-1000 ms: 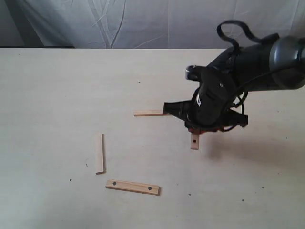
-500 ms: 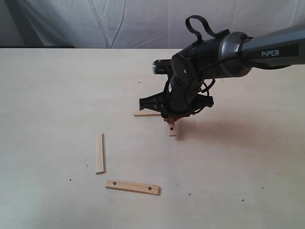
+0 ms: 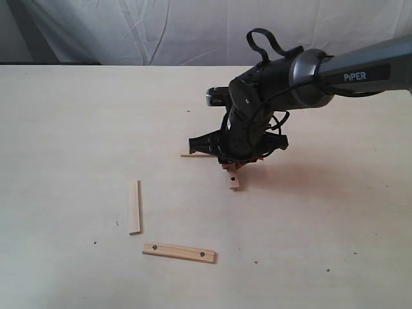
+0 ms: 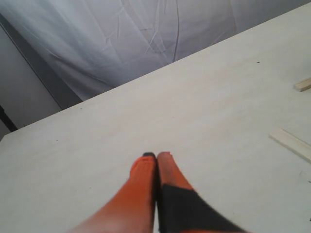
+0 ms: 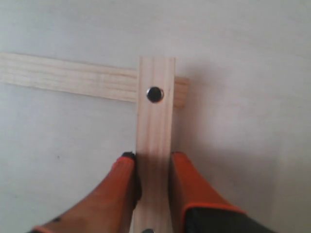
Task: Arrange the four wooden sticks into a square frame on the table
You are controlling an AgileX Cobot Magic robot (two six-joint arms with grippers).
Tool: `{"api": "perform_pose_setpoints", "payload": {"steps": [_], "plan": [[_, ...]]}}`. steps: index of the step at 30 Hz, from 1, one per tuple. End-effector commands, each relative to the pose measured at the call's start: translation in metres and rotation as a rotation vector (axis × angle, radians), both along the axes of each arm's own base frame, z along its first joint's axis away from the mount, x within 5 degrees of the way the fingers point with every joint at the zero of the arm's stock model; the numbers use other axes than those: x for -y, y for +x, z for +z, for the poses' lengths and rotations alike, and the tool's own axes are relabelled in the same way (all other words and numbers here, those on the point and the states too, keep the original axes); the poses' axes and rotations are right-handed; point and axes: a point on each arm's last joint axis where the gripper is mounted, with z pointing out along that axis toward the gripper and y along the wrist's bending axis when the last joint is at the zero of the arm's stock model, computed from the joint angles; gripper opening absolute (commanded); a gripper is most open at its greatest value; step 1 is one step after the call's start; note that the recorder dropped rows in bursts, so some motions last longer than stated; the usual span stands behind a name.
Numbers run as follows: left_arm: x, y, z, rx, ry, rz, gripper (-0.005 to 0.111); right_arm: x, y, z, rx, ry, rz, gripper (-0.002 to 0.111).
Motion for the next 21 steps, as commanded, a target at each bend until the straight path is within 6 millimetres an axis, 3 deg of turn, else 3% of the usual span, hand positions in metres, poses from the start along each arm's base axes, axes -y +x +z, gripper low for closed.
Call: {"api": "perform_pose_setpoints", "payload": {"steps": [1, 6, 12, 16, 21], "plan": [[0.000, 0.000, -0.001, 0.007, 0.002, 0.003, 0.000, 0.000, -0.001, 0.002, -0.015, 0.003, -0.046, 0.001], [0.000, 0.000, -0.001, 0.007, 0.002, 0.003, 0.000, 0.000, -0.001, 0.002, -0.022, 0.009, -0.068, 0.005], [0.000, 0.000, -0.001, 0.007, 0.002, 0.003, 0.000, 0.000, -0.001, 0.002, -0.025, 0.010, -0.074, 0.048], [0.000, 0.000, -0.001, 0.007, 0.002, 0.003, 0.000, 0.000, -0.002, 0.009, -0.021, 0.023, -0.089, 0.050], [0.000, 0.000, -0.001, 0.007, 0.002, 0.003, 0.000, 0.005, -0.007, 0.047, 0.020, 0.053, -0.095, 0.048]]}}
